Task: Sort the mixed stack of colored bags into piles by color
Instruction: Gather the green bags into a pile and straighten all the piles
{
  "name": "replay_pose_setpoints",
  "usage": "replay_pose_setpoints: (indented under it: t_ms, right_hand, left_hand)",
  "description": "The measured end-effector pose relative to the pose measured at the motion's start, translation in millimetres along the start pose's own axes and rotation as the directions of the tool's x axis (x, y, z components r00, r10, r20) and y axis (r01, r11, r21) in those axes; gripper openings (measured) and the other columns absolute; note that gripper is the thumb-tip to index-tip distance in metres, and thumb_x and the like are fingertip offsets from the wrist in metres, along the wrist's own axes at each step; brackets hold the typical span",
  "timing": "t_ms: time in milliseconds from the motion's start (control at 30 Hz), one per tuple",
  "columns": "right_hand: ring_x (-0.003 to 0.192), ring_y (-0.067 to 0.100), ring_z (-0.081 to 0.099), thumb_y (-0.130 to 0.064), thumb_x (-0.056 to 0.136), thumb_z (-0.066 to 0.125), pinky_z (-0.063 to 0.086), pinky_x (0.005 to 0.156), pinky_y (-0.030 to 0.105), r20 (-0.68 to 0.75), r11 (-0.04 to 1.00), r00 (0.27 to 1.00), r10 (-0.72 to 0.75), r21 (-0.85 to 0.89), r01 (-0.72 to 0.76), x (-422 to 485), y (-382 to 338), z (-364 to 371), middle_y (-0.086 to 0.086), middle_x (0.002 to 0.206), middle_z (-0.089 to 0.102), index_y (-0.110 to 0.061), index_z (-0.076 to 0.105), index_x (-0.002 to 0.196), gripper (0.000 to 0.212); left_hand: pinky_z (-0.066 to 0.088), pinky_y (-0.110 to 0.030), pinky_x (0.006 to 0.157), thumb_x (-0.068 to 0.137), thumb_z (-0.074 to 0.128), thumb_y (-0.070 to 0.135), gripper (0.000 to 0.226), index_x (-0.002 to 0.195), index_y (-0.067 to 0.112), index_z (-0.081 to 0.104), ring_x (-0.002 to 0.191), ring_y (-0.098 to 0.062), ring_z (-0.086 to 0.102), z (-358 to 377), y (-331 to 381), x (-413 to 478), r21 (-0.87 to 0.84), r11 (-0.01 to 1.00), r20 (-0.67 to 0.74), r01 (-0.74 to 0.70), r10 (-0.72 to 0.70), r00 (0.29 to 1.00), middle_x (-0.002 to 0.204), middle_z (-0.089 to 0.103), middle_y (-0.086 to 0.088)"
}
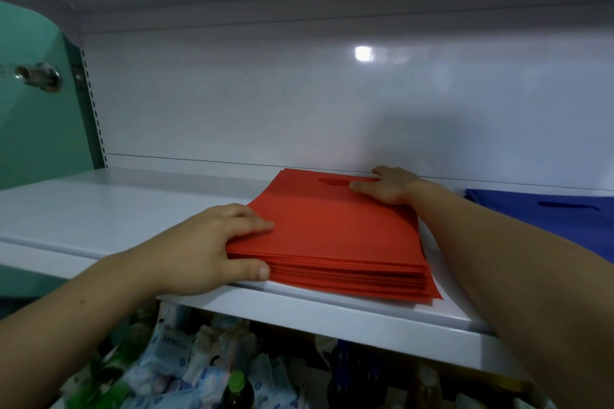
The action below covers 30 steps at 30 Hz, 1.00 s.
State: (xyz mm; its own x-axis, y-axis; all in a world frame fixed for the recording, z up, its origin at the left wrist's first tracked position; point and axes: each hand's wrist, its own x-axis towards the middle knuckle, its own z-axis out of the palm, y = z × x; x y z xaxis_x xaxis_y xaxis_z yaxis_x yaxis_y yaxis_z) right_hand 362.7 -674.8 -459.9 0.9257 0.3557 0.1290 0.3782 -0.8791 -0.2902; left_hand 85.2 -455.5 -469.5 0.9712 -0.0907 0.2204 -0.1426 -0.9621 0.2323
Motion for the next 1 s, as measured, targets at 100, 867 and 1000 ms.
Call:
replay_pose_setpoints:
  t_ms: [100, 867, 1000]
  right_hand:
    - [0.129, 0.030, 0.045, -0.082, 0.074, 0.046, 0.039, 0.104, 0.037, 0.003, 0.999, 1.000, 0.000, -0.032, 0.001, 1.3, 2.7, 0.2, 0.009, 0.145, 0.045, -0.019, 0.041, 0.142, 0.093]
    - [0.129, 0.031, 0.045, -0.084, 0.073, 0.041, 0.039, 0.105, 0.040, -0.014, 1.000, 1.000, 0.024, 0.019, -0.024, 2.3, 8.2, 4.5, 0.010, 0.146, 0.042, -0.021, 0.038, 0.145, 0.096]
    - [0.132, 0.030, 0.042, -0.086, 0.070, 0.041, 0.035, 0.108, 0.040, 0.022, 0.997, 1.000, 0.020, 0.070, -0.021, 4.5, 10.5, 4.8, 0.008, 0.149, 0.039, -0.021, 0.036, 0.146, 0.100]
  left_hand:
    - [0.028, -0.009, 0.097, 0.043, 0.026, 0.102, 0.113, 0.138, 0.042, 0.039, 0.116, 0.010, 0.036, 0.8, -1.5, -0.3, 0.015, 1.000, -0.015, 0.014, -0.014, 1.000, 0.123, 0.033, 0.036]
    - [0.010, -0.009, 0.103, 0.030, 0.019, 0.105, 0.130, 0.143, 0.042, 0.030, 0.120, 0.014, 0.014, 7.7, 0.6, 0.4, 0.049, 0.995, -0.029, 0.089, -0.087, 0.996, 0.152, 0.019, 0.020]
    - [0.011, -0.012, 0.105, 0.031, 0.015, 0.105, 0.129, 0.143, 0.044, 0.027, 0.119, 0.014, 0.013, 6.1, -1.1, -1.0, 0.124, 0.989, -0.051, 0.083, -0.077, 0.996, 0.151, 0.019, 0.022]
